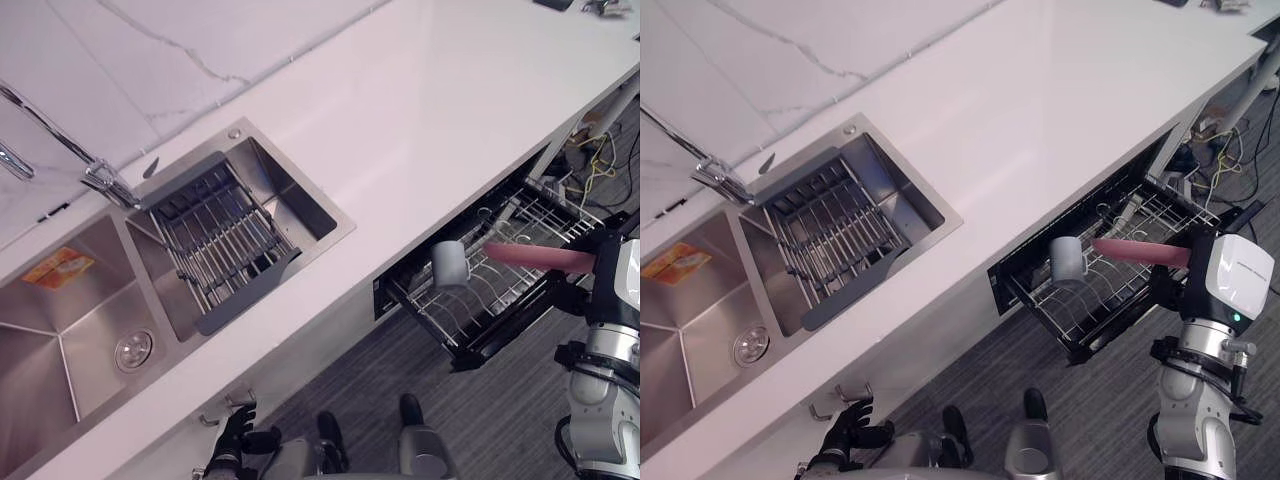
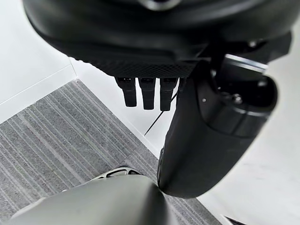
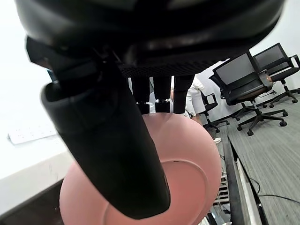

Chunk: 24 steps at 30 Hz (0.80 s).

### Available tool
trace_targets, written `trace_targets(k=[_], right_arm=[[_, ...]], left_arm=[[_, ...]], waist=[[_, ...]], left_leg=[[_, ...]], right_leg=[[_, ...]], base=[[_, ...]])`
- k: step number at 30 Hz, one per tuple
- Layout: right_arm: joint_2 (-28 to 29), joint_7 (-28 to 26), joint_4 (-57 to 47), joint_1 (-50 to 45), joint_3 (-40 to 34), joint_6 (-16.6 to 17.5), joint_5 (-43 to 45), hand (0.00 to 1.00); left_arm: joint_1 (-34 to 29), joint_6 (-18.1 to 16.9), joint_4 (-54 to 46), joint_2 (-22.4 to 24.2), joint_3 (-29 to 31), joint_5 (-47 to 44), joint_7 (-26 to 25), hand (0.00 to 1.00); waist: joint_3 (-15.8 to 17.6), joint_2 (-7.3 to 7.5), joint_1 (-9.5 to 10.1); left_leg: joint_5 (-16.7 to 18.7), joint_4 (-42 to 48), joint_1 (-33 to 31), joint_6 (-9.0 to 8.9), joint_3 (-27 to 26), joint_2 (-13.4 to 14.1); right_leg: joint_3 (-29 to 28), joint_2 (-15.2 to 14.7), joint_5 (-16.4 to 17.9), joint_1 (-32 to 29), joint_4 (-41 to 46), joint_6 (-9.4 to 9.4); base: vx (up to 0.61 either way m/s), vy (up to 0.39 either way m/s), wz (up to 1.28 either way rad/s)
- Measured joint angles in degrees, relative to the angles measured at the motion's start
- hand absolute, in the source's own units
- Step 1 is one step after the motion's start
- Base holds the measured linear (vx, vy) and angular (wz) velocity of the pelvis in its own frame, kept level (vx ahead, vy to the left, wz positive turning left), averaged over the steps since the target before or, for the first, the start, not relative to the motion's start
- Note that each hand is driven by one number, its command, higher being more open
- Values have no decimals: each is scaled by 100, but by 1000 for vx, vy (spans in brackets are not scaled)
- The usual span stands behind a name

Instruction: Walk over to the sink, pick up the cup, carry it to the dishwasher, place the cup inside the dishwasher, then close the dishwasher door

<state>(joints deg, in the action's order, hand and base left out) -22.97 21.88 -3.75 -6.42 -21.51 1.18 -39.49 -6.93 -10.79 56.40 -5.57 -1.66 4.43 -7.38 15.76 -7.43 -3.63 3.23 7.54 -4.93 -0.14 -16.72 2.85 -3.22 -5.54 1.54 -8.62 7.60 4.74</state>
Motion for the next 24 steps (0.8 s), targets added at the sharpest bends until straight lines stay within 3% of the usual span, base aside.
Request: trace_targets(k=[14, 15, 23, 24], right_arm=[[-116, 109, 1304, 1103, 485, -43, 690, 30], [-116, 125, 1344, 1126, 482, -62, 755, 30], [-116, 327, 1516, 1381, 345, -221, 909, 30], [-115, 379, 1517, 1432, 304, -248, 910, 90]], left_arm=[[426, -23, -108, -116, -126, -10, -11, 90], [442, -22, -149, -129, -126, -34, -12, 90], [470, -25, -210, -163, -128, -116, -15, 90], [477, -25, -211, -163, -128, -116, -19, 90]], waist=[[440, 86, 247], [508, 151, 260], [534, 146, 286], [535, 147, 287]], left_leg=[[-118, -66, -221, 1, 4, -13], [-128, -67, -247, -1, 14, -12], [-141, -65, -301, -4, 11, -17], [-141, -64, -306, -4, 9, -21]], right_leg=[[25, -14, 69, -340, 255, -18], [36, -15, 81, -376, 288, -21], [50, -32, 133, -468, 399, -21], [47, -37, 156, -493, 440, -24]], base=[[-4, -2, 1], [-19, -12, 3], [-3, -2, 0], [0, 0, 0]])
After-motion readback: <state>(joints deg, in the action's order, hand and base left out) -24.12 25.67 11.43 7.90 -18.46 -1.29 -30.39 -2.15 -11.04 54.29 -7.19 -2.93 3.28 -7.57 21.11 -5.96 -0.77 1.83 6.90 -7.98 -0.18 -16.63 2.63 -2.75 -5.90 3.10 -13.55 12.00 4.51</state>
